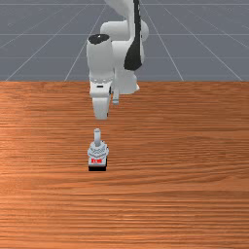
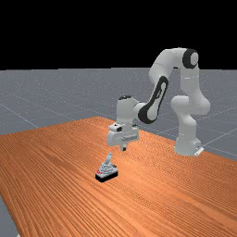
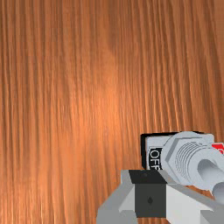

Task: Turn on the trigger

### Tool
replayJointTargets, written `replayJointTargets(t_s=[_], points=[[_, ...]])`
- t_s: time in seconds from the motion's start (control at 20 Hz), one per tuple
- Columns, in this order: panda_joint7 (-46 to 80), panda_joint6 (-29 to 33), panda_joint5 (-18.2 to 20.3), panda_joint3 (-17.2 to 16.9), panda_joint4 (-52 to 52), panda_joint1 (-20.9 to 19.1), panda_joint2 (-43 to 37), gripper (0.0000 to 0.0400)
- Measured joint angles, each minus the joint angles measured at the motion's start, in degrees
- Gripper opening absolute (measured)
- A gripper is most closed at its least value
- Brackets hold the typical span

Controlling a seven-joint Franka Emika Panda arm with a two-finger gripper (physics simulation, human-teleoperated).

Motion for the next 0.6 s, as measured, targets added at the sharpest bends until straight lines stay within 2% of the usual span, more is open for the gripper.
replayJointTargets(t_s=[0.2,0.25,0.3,0.6], points=[[-0.06,-0.72,0.44,0.28,2.57,-0.12,1.74,0.0],[1.35,-1.97,-1.05,-0.26,3.45,0.38,2.18,0.0],[0.84,-4.04,-0.42,0.01,4.91,0.06,2.88,0.0],[2.58,-3.19,0.47,-0.73,5.76,-0.44,3.68,0.0]])
